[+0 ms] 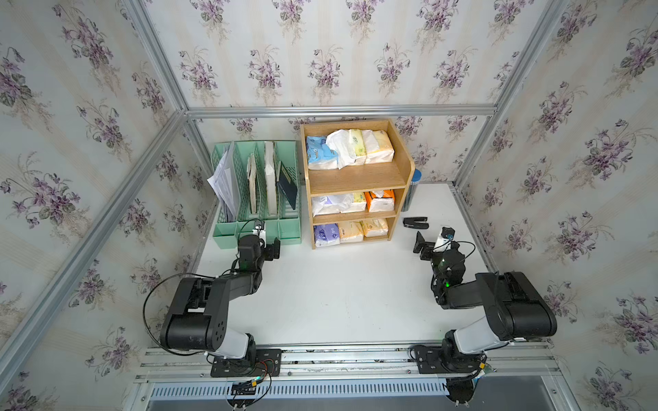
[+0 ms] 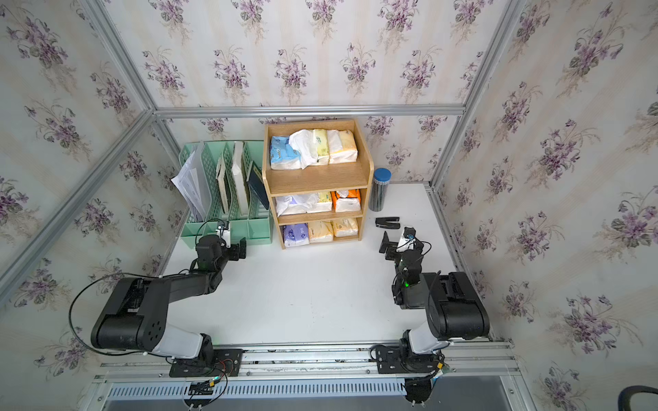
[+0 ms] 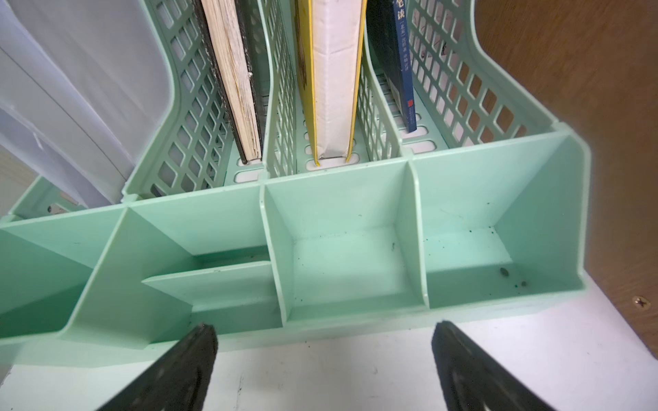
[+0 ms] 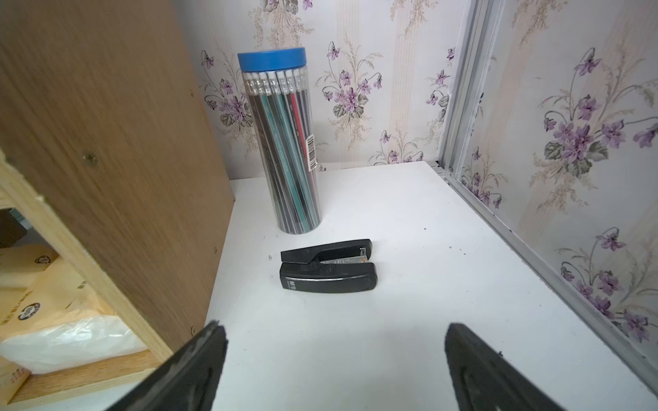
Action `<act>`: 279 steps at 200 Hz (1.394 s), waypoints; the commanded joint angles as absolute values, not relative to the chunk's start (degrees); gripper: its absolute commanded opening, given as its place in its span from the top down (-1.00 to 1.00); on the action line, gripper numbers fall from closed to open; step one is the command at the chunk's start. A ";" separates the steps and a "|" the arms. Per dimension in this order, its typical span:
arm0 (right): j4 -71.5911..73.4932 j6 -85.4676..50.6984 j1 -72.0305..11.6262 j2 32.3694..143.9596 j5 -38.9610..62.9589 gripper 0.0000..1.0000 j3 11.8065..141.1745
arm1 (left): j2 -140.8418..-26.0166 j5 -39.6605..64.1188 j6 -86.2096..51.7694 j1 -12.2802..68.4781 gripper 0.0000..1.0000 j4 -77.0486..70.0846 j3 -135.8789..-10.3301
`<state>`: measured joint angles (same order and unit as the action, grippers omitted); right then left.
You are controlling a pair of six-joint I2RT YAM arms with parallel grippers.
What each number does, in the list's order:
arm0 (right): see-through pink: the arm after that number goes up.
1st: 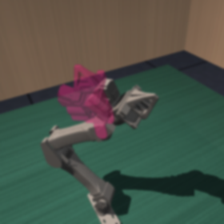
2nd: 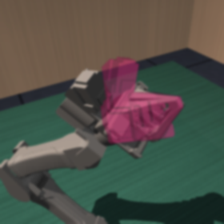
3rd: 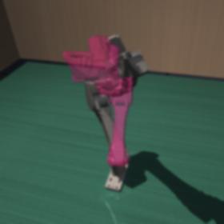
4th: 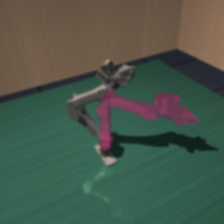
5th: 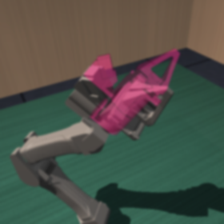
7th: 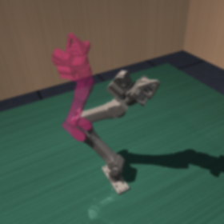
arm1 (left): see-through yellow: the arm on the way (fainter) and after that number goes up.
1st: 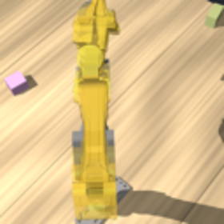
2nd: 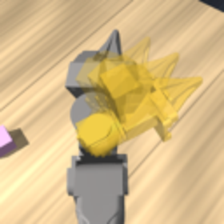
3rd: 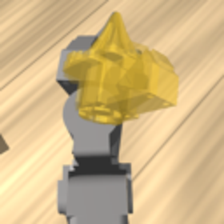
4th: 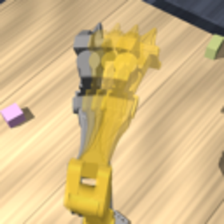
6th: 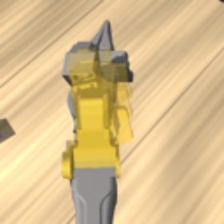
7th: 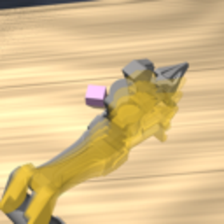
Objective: Remove the tissue boxes from the shelf
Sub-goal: Pick up a box of tissues from the shelf.
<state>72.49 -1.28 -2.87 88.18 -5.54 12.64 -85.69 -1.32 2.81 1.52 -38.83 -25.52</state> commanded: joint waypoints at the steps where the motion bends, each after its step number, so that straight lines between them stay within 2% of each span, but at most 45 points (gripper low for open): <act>1: 73.00 -0.66 -2.90 88.09 -5.25 -1.00 12.79 | -85.76 -1.49 2.99 1.49 -0.97 -39.46 -25.84; 117: 73.09 -0.64 -2.90 88.00 -5.25 -1.00 12.70 | -85.46 -1.61 3.06 1.49 -0.97 -39.74 -25.77; 148: 71.42 -1.61 -2.99 83.21 -8.47 -1.00 11.45 | -73.67 -5.71 0.99 3.27 -0.98 -19.64 -32.47; 159: 66.34 -2.85 -2.99 79.09 -10.19 -1.00 11.93 | -68.76 -5.71 -1.54 3.50 -0.97 -14.60 -33.89; 184: 38.67 -13.39 -2.99 68.62 -13.10 -0.99 19.83 | -59.06 -5.27 -8.83 4.03 -0.97 0.53 -39.66; 199: 25.30 -18.13 -2.99 64.51 -7.56 -0.93 25.05 | -54.46 -3.96 -14.55 4.18 -0.98 7.15 -43.33; 217: 18.45 -24.11 -3.31 60.34 1.41 -0.83 28.01 | -51.16 0.26 -18.73 4.13 -0.97 10.95 -46.39; 232: 13.47 -26.15 -5.03 56.81 4.29 -0.80 30.40 | -51.64 4.48 -19.69 4.13 -0.98 14.58 -51.30; 263: 3.18 -26.20 -10.65 51.34 1.67 -0.79 37.90 | -58.87 21.93 -17.71 4.22 -0.98 25.84 -66.96; 279: -0.20 -27.55 -13.46 50.16 1.89 -0.78 41.78 | -61.76 26.19 -17.43 4.51 -0.98 30.01 -73.23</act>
<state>10.09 -24.34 -10.35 51.79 0.89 37.39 -58.76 12.95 -17.08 4.27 19.75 -65.87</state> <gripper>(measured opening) 0.895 0.988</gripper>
